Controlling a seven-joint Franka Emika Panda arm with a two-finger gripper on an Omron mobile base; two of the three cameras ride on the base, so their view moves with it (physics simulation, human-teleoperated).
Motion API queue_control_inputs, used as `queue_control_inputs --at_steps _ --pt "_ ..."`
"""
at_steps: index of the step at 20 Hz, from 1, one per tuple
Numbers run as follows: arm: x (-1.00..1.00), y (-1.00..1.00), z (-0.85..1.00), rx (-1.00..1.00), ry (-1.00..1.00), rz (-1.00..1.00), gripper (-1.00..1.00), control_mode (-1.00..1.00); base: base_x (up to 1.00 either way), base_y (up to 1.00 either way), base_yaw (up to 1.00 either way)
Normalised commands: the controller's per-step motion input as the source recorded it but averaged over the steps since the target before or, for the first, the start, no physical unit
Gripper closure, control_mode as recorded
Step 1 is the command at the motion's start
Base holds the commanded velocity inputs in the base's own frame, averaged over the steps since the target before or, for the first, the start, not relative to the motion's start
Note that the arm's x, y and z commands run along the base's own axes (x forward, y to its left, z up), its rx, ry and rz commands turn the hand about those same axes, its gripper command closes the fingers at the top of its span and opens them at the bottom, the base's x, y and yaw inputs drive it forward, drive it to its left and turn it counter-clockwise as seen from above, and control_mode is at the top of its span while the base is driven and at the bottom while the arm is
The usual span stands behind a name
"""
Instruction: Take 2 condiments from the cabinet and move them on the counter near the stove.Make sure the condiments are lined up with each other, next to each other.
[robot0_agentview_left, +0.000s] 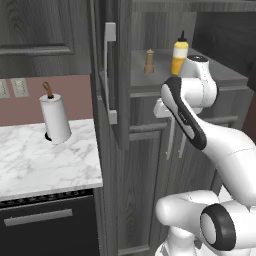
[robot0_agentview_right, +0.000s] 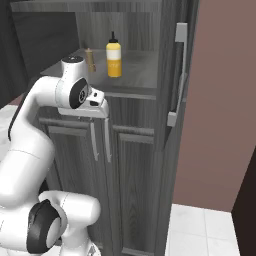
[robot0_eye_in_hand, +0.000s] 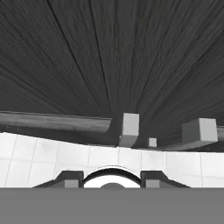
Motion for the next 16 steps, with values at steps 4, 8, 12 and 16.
queue_control_inputs --at_steps 4,8,12,16 --pt "-0.01 0.00 0.00 0.00 0.00 0.00 -1.00 -1.00 0.00 0.00 0.00" --pt "-0.02 -0.24 0.24 0.00 -0.28 0.00 -1.00 -1.00 0.00 0.00 0.00" --pt "-0.14 -0.17 0.42 0.00 -0.57 0.00 -1.00 -1.00 0.00 0.00 0.00" --pt "-0.13 -0.12 0.44 0.00 -0.58 0.00 -1.00 -1.00 0.00 0.00 0.00"
